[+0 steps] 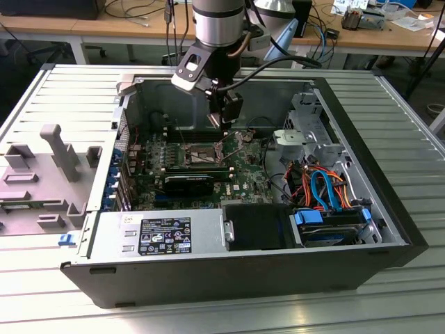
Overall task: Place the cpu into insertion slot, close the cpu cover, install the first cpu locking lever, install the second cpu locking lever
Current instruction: 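Place the cpu into insertion slot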
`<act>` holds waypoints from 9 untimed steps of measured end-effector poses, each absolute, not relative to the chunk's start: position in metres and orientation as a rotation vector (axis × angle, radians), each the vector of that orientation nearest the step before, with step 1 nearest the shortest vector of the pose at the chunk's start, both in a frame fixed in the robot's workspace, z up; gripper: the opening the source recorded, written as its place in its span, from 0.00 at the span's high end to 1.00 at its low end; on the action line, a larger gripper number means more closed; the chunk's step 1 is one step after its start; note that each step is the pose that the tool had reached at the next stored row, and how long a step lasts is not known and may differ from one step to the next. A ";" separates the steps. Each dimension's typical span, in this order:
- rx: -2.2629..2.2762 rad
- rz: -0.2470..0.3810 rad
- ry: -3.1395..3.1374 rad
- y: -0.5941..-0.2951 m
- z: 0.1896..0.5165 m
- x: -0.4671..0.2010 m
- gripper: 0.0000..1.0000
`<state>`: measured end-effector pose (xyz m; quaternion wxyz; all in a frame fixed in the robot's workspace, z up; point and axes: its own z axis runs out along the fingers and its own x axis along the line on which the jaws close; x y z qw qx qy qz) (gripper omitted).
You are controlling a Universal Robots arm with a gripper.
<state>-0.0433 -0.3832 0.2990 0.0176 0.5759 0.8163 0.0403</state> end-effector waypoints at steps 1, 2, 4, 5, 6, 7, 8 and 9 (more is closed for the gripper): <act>1.792 0.125 2.534 -0.383 0.299 -0.043 0.45; 1.793 0.125 2.533 -0.383 0.299 -0.043 0.45; 1.797 0.125 2.531 -0.383 0.299 -0.043 0.45; 1.798 0.125 2.530 -0.383 0.299 -0.043 0.45; 1.800 0.125 2.528 -0.383 0.299 -0.043 0.45; 1.802 0.125 2.526 -0.383 0.299 -0.043 0.45; 1.804 0.125 2.525 -0.383 0.298 -0.043 0.45; 1.806 0.125 2.524 -0.383 0.298 -0.043 0.45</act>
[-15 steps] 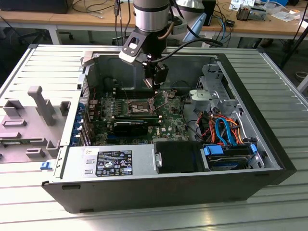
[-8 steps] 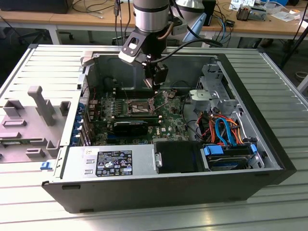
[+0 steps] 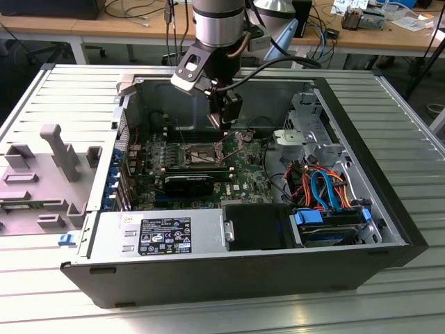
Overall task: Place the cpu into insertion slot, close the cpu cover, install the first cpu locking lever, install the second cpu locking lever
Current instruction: 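Place the cpu into insertion slot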
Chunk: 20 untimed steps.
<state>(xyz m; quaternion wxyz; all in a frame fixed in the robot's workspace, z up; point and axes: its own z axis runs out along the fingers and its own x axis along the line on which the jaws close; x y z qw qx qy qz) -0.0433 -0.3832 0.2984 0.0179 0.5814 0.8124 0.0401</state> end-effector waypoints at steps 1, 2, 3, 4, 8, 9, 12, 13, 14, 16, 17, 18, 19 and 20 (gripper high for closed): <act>1.807 0.124 2.523 -0.383 0.298 -0.043 0.45; 1.809 0.124 2.522 -0.383 0.298 -0.043 0.45; 1.810 0.124 2.521 -0.383 0.298 -0.043 0.45; 1.812 0.124 2.519 -0.383 0.298 -0.043 0.45; 1.818 0.124 2.514 -0.383 0.298 -0.043 0.45; 1.820 0.124 2.513 -0.383 0.298 -0.043 0.45; 1.827 0.124 2.508 -0.383 0.298 -0.043 0.45; 1.829 0.124 2.506 -0.383 0.298 -0.043 0.45; 1.831 0.124 2.505 -0.383 0.298 -0.043 0.45; 1.835 0.124 2.501 -0.383 0.297 -0.043 0.45; 1.838 0.124 2.499 -0.383 0.297 -0.043 0.45; 1.840 0.124 2.498 -0.383 0.297 -0.043 0.45; 1.842 0.124 2.496 -0.383 0.297 -0.043 0.45; 1.844 0.124 2.494 -0.383 0.297 -0.043 0.45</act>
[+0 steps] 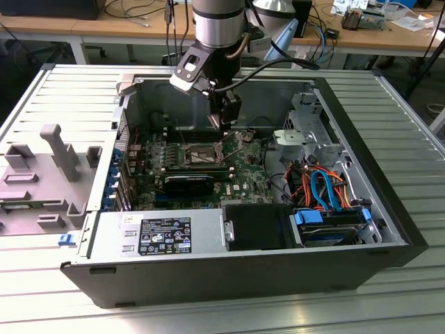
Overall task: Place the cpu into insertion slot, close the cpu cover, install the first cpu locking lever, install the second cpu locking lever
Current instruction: 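Place the cpu into insertion slot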
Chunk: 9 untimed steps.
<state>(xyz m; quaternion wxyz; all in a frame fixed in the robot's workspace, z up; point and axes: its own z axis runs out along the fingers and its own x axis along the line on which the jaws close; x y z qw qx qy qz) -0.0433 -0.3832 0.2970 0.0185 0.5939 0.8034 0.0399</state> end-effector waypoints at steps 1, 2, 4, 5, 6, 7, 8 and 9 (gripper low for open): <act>1.846 0.124 2.493 -0.383 0.297 -0.043 0.45; 1.847 0.124 2.492 -0.383 0.297 -0.043 0.45; 1.851 0.124 2.489 -0.383 0.297 -0.043 0.45; 1.853 0.123 2.488 -0.383 0.297 -0.043 0.45; 1.855 0.123 2.486 -0.383 0.297 -0.043 0.45; 1.856 0.123 2.485 -0.383 0.297 -0.043 0.45; 1.858 0.123 2.483 -0.383 0.296 -0.043 0.45; 1.860 0.123 2.482 -0.383 0.296 -0.043 0.45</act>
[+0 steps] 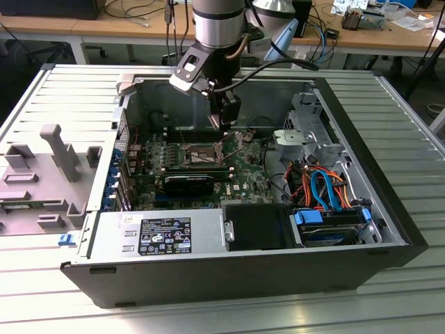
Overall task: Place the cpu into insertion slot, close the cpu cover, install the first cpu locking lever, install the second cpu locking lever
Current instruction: 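Place the cpu into insertion slot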
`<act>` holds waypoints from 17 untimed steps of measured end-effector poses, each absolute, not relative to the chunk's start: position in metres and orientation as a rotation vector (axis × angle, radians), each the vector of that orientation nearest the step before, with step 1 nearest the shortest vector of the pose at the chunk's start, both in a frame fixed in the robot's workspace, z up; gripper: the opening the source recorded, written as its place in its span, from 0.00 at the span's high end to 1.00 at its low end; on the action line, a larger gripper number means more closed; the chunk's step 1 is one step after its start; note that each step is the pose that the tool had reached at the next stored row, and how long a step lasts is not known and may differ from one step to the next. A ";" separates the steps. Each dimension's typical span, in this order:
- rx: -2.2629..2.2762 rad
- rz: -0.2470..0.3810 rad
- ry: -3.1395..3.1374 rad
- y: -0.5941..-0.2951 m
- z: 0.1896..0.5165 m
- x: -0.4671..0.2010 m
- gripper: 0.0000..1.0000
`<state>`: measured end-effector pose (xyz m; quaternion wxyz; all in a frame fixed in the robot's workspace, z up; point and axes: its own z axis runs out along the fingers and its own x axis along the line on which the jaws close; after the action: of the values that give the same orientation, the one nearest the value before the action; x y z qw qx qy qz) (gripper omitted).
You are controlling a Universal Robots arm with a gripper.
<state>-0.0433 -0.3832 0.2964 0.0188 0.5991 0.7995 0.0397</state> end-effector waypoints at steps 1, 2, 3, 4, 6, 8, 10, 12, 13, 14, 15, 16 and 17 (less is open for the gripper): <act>1.861 0.123 2.481 -0.383 0.296 -0.043 0.45; 1.863 0.123 2.480 -0.383 0.296 -0.043 0.45; 1.864 0.123 2.479 -0.383 0.296 -0.043 0.45; 1.866 0.123 2.477 -0.383 0.296 -0.043 0.45; 1.870 0.123 2.474 -0.383 0.296 -0.043 0.45; 1.873 0.123 2.472 -0.383 0.296 -0.043 0.45; 1.877 0.123 2.469 -0.383 0.296 -0.043 0.45; 1.880 0.123 2.466 -0.383 0.296 -0.043 0.45; 1.882 0.123 2.464 -0.383 0.296 -0.043 0.45; 1.883 0.123 2.463 -0.383 0.296 -0.043 0.45; 1.885 0.123 2.462 -0.383 0.296 -0.043 0.45; 1.887 0.123 2.460 -0.383 0.295 -0.043 0.45; 1.889 0.123 2.458 -0.383 0.295 -0.043 0.45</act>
<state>-0.0433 -0.3832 0.2954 0.0193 0.6088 0.7921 0.0395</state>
